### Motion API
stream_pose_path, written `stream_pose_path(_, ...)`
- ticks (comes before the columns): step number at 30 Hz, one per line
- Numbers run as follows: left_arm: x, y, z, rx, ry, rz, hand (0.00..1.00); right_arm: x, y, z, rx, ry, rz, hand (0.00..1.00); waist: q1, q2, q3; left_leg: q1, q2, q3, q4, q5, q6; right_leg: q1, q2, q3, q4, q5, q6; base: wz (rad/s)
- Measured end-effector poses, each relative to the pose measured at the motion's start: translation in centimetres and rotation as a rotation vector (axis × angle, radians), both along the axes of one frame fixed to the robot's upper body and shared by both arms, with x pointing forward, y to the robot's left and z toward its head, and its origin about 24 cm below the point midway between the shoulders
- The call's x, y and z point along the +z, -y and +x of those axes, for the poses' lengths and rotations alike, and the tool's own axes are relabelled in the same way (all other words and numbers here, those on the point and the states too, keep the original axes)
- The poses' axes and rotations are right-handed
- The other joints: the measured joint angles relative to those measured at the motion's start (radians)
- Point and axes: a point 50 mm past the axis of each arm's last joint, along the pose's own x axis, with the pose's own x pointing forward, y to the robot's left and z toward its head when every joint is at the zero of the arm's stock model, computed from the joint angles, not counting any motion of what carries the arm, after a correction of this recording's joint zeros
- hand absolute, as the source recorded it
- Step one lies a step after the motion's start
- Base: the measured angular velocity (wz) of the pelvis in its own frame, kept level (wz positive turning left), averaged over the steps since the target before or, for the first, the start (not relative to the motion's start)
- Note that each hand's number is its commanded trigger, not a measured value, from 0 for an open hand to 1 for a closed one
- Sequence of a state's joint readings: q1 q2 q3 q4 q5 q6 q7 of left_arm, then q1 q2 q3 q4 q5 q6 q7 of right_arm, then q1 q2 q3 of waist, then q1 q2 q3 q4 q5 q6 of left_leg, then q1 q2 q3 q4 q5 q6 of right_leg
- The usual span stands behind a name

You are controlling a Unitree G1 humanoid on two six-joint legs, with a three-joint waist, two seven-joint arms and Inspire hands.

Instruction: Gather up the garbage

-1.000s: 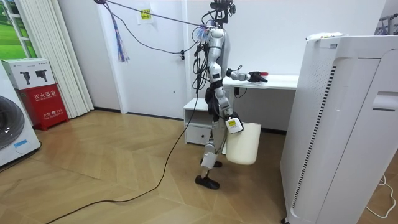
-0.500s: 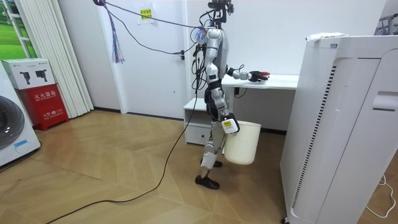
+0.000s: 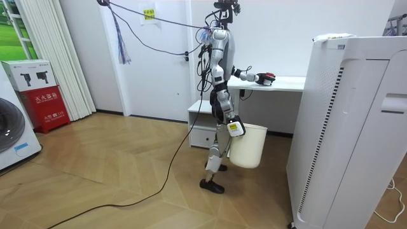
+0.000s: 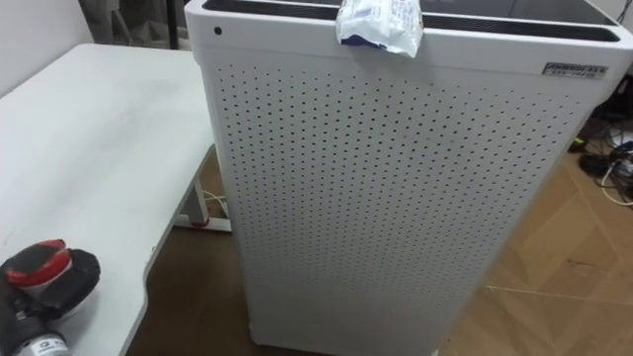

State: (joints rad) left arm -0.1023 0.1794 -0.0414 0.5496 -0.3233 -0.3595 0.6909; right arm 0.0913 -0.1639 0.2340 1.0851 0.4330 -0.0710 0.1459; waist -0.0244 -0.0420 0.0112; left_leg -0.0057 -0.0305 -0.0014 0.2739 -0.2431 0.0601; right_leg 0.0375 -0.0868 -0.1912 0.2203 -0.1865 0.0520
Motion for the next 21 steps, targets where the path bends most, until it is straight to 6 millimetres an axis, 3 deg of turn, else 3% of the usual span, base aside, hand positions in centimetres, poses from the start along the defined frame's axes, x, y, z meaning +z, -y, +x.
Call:
stream_pose_path(8, 0.6, 2.5, 1.7, -0.181, 0.029, -0.009, 1.0, 0.2, -0.7, 1.3, 0.036, 0.03, 0.007, 1.0, 0.001, -0.01, 0.008, -0.027, 0.003, 0.026, 0.002, 0.0, 0.0, -0.036, 0.0, 0.024, 0.022, 0.0, 0.0, -0.09)
stream_pose_path(14, 1.0, 5.4, 2.6, -0.412, 0.043, -0.012, 1.0, 0.6, -0.9, 2.7, 0.031, 0.065, 0.018, 1.0, 0.0, -0.013, 0.0086, -0.044, 0.006, 0.044, 0.017, 0.0, 0.001, -0.071, -0.002, 0.025, 0.041, 0.0, 0.0, -0.08)
stream_pose_path(21, 1.4, 10.6, 2.5, -0.736, 0.045, -0.09, 1.0, 1.1, -1.2, 4.8, 0.064, 0.111, 0.017, 1.0, -0.001, -0.013, 0.0085, -0.074, 0.016, 0.087, 0.027, 0.0, 0.001, -0.129, -0.005, 0.023, 0.069, 0.003, -0.004, -0.18)
